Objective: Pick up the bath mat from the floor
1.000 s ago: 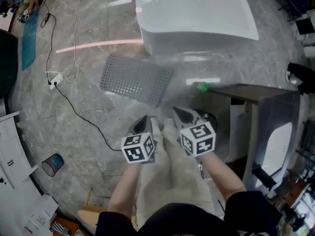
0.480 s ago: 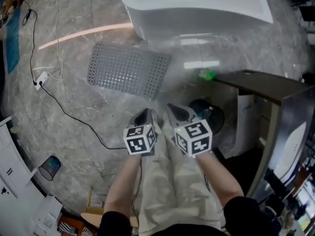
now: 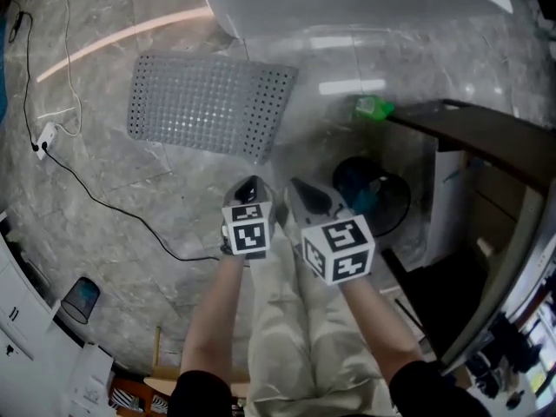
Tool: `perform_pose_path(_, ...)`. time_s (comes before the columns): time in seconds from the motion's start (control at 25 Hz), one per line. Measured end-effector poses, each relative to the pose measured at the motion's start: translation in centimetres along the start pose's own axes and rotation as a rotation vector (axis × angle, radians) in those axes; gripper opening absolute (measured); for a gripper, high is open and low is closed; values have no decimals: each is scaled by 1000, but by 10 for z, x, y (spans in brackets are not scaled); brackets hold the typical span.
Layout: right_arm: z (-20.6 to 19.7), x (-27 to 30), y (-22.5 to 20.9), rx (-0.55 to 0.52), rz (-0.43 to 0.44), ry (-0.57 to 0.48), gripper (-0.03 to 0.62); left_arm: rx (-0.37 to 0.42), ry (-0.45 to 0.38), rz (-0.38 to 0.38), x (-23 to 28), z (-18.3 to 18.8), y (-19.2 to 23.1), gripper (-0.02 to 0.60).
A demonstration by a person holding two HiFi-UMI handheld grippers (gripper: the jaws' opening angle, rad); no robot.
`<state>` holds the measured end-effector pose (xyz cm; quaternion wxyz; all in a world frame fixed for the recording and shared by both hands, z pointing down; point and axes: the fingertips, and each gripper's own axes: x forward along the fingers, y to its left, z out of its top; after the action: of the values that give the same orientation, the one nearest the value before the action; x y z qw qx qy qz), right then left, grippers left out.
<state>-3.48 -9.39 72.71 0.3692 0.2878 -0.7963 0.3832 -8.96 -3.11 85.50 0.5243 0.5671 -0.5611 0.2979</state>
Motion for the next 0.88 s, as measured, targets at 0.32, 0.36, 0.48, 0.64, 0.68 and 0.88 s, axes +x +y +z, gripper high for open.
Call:
perform_pose_path(0.32,-37,35,-21,29,-26,-2,12,29,20,11,76,-23,18,16)
perform_pose_path(0.36,-42,39,-23,34,-27,3,12,27,27,7,86,-26,20,31)
perform_pose_path(0.48,-59,45,-28,64,-31,20,12,20,59,9,114,-40,25,92)
perform_pose_path(0.64,-77,52,-35,100,-31,27,12,46,93,21,148,-56,30,166)
perform_pose_path(0.68,-80,55,-36,106,-24,25,12,50,107,18,155,-60,30,191)
perform_pose_path(0.88,-92,62,-40,135,3,15,12,94,148,45,183,-76,39,276)
